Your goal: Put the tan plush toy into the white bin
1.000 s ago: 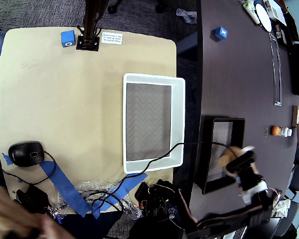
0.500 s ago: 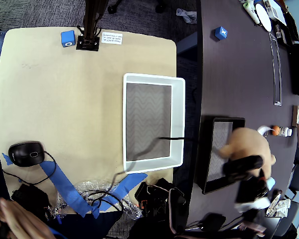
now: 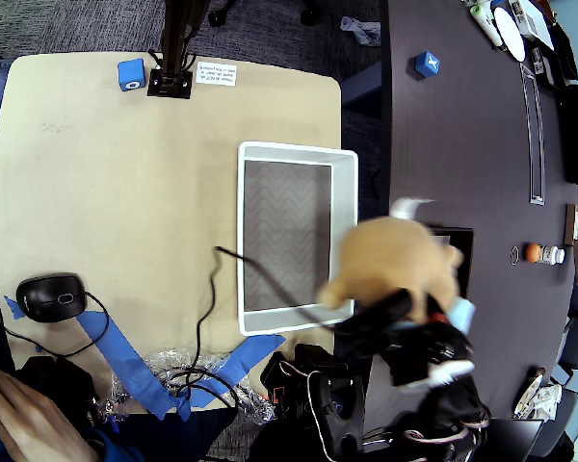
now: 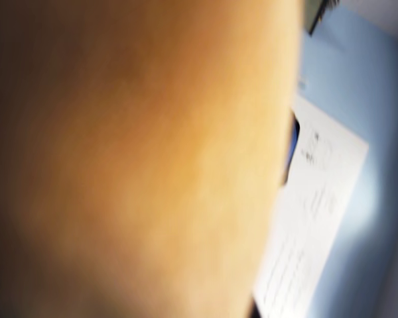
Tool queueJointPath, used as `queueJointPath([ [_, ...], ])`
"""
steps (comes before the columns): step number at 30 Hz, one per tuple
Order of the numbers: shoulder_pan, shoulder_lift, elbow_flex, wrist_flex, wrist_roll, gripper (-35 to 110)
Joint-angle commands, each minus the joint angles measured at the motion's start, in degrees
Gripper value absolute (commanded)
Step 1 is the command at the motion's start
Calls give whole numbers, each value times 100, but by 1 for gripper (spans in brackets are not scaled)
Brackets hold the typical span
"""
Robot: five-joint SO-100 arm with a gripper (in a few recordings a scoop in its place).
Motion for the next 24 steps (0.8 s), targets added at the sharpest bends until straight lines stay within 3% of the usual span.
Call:
queueJointPath([
  [1, -615, 167, 88, 70, -272, 0],
  [9, -1477, -738, 483, 70, -457, 0],
  [24, -1582, -1573, 835, 9, -483, 0],
])
